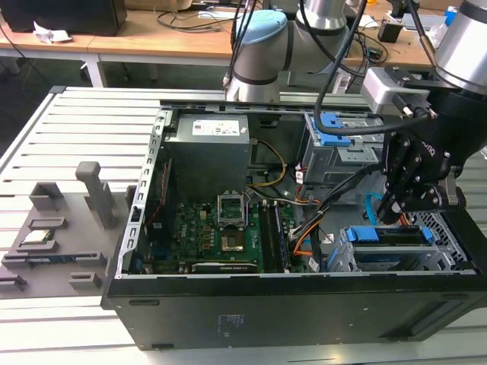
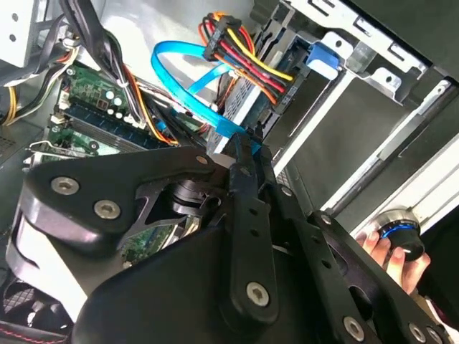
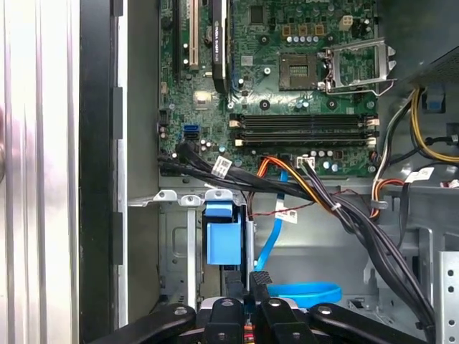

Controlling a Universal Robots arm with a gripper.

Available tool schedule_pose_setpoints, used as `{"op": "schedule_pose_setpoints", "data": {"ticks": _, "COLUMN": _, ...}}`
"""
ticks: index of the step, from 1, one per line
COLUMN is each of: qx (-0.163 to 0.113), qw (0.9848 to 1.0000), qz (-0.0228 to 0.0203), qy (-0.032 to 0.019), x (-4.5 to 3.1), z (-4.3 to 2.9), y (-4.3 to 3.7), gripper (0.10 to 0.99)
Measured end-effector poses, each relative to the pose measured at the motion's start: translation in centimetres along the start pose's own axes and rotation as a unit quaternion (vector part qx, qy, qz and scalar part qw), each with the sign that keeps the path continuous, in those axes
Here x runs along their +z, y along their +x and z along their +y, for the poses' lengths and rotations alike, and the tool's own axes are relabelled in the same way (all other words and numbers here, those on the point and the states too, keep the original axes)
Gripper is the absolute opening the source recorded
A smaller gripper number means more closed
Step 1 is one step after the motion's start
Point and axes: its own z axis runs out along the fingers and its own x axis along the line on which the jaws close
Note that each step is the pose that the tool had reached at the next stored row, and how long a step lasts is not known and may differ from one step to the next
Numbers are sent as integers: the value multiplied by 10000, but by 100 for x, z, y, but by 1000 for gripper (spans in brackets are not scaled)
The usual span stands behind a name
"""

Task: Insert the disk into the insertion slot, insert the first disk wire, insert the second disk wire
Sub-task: 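Insert the second disk wire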

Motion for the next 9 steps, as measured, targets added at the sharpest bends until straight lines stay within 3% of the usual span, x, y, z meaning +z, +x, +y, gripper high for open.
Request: {"op": "schedule_pose_setpoints", "data": {"ticks": 9, "qx": 0, "qw": 10000, "qz": 6, "qy": 0, "x": 74, "z": -94, "y": 19, "gripper": 161}}
